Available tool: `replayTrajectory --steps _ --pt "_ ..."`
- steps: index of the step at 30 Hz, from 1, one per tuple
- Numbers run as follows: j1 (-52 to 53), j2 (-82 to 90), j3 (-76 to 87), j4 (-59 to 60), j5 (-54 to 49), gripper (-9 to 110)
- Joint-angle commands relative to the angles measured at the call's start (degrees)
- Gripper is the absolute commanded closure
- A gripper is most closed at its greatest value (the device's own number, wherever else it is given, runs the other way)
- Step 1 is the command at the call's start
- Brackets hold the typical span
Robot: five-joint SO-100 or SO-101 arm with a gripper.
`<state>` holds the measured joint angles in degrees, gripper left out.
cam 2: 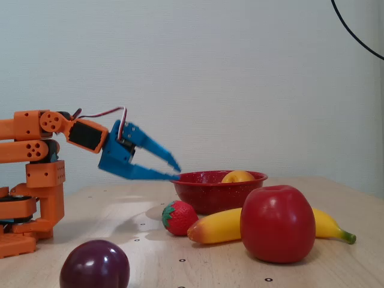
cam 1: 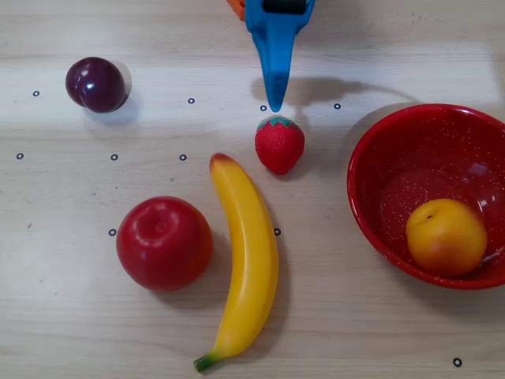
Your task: Put the peach in the red bowl.
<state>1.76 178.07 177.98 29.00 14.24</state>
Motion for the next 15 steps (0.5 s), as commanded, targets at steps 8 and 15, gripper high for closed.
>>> replayTrajectory --steps 8,15 --pt "-1.1 7.0 0.7 16.6 -9.8 101" --pt "-2.0 7.0 0.7 20.8 -14.9 101"
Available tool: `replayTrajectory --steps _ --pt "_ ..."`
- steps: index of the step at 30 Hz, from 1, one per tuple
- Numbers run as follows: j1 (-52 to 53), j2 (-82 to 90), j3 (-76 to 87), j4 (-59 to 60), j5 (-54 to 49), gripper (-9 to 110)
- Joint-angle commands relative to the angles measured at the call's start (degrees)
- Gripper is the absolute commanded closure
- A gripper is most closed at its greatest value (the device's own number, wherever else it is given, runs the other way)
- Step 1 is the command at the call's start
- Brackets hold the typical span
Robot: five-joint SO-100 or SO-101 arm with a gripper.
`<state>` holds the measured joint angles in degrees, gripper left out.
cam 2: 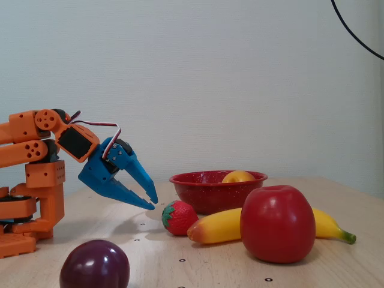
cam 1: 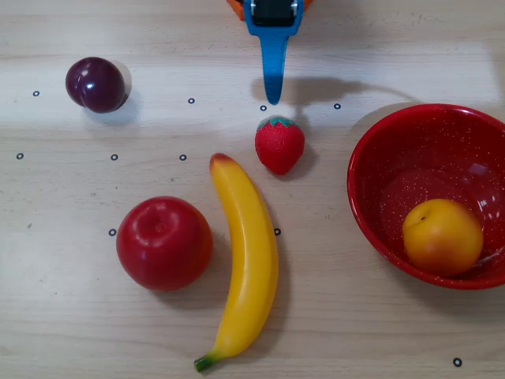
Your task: Put the peach in the red bowl.
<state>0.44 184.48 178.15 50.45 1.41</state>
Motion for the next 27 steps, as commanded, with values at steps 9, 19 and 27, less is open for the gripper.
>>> replayTrajectory --steps 9,19,27 --pt "-1.3 0.6 0.5 -0.1 -3.9 101" --pt "-1.3 0.6 0.5 0.0 -4.0 101" --pt "-1.3 0.6 0.5 0.0 -4.0 101"
